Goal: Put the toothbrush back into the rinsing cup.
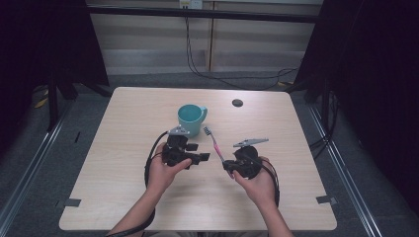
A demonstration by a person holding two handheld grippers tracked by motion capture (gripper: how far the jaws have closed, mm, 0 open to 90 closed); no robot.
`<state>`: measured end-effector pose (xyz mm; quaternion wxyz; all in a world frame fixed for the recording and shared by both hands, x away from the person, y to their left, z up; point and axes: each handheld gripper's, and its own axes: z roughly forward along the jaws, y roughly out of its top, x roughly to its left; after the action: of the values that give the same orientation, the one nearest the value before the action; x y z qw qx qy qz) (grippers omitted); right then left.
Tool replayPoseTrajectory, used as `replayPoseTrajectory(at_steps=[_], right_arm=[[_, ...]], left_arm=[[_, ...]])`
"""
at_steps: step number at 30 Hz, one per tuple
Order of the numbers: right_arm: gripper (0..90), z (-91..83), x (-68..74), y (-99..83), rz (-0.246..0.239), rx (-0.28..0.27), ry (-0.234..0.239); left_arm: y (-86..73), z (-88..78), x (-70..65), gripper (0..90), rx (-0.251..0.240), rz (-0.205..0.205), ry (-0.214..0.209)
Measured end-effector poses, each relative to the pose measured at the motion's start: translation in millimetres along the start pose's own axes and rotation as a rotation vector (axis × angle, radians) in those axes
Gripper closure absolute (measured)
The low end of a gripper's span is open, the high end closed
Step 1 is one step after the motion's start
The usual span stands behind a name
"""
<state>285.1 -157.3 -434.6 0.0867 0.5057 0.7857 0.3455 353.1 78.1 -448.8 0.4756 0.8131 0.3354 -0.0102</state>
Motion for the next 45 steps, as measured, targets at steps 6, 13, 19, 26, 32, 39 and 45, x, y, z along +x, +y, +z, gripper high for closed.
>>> replayPoseTrajectory(at_steps=[6, 13, 19, 26, 32, 39, 45], right_arm=[[82.8, 1.2, 1.6, -0.5, -0.001, -0.006, 0.0], [82.8, 3.7, 3.4, -0.7, -0.002, -0.01, 0.007], [82.9, 6.6, 5.0, -1.2, -0.003, -0.008, 0.015], [82.8, 6.2, 7.2, -0.6, -0.012, -0.019, 0.023], [82.8, 6.4, 6.9, 0.1, -0.013, -0.019, 0.036], [82.8, 7.8, 8.3, 0.8, -0.017, -0.023, 0.045], [82.8, 9.3, 11.7, 1.7, -0.021, -0.024, 0.059]], left_arm=[[0.2, -0.5, -0.2, 35.5, -0.013, -0.011, -0.014], [0.9, -1.0, 0.9, 35.7, -0.02, -0.051, -0.027], [1.6, 1.2, 2.4, 39.4, -0.018, -0.094, -0.044], [-0.4, 3.4, 5.5, 42.2, -0.051, -0.137, -0.06], [-0.7, 5.3, 7.8, 44.9, -0.059, -0.147, -0.058], [0.6, 8.2, 6.5, 46.8, -0.082, -0.169, -0.073], [5.3, 7.4, 3.5, 53.8, -0.105, -0.183, -0.086]])
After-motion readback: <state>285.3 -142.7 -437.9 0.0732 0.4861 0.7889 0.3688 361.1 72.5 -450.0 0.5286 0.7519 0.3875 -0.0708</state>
